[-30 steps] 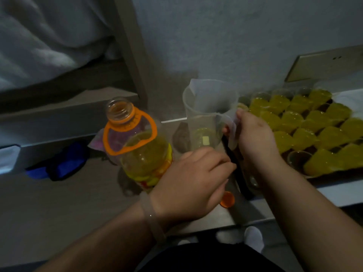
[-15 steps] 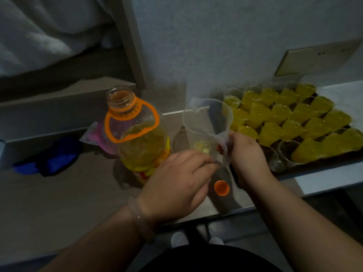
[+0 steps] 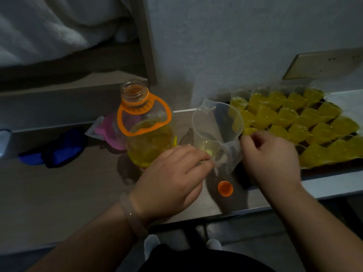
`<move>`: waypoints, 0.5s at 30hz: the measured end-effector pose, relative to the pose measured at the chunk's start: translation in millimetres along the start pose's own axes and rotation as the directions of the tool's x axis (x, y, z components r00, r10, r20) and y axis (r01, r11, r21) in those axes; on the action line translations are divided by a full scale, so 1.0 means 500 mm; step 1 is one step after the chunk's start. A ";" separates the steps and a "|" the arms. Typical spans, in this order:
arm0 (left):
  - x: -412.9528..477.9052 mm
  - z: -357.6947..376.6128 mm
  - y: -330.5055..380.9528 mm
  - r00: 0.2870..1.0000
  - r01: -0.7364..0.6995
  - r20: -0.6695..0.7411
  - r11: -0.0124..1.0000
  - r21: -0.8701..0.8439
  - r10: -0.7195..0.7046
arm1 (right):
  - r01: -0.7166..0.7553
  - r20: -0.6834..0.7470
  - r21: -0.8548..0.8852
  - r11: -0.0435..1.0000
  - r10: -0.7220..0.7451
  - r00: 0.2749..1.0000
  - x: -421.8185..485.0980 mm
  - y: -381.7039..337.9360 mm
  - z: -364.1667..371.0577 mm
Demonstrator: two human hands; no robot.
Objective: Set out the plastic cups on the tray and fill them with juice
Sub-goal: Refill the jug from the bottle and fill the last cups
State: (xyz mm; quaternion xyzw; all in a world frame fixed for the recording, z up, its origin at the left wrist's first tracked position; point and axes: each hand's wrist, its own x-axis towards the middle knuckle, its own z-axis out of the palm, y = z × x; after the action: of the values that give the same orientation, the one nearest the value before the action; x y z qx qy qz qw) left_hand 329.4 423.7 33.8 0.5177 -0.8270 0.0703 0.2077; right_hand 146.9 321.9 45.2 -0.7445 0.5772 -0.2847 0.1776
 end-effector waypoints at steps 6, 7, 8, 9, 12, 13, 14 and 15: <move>-0.046 -0.041 -0.036 0.990 -0.130 -0.059 0.991 0.019 0.131 | 0.392 -0.301 0.018 0.920 -0.369 0.879 -0.006 -0.115 -0.002; -0.059 -0.047 -0.039 0.984 -0.154 -0.087 0.988 0.017 0.155 | 0.477 -0.314 0.045 0.878 -0.441 0.841 -0.012 -0.139 0.008; -0.073 -0.052 -0.043 0.977 -0.176 -0.115 0.984 0.020 0.177 | 0.540 -0.321 0.085 0.837 -0.490 0.810 -0.020 -0.160 0.019; -0.089 -0.057 -0.049 0.971 -0.189 -0.142 0.982 0.024 0.191 | 0.582 -0.318 0.133 0.802 -0.522 0.792 -0.026 -0.176 0.030; -0.139 -0.068 -0.080 0.969 -0.150 -0.192 0.988 0.035 0.154 | 0.623 -0.261 0.222 0.750 -0.570 0.779 -0.043 -0.205 0.054; -0.155 -0.071 -0.095 0.974 -0.111 -0.196 0.993 0.044 0.118 | 0.639 -0.248 0.217 0.738 -0.591 0.768 -0.048 -0.209 0.063; -0.169 -0.073 -0.110 0.976 -0.070 -0.203 0.996 0.057 0.080 | 0.655 -0.246 0.202 0.728 -0.610 0.753 -0.054 -0.211 0.074; -0.179 -0.073 -0.124 0.975 -0.033 -0.218 0.997 0.070 0.048 | 0.670 -0.255 0.182 0.720 -0.623 0.740 -0.060 -0.213 0.086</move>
State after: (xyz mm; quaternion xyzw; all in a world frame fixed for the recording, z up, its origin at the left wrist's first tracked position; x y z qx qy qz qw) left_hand 428.1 481.6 23.3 0.4964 -0.8065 0.1585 0.2792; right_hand 249.5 376.6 68.5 -0.8409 0.2503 -0.4666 0.1119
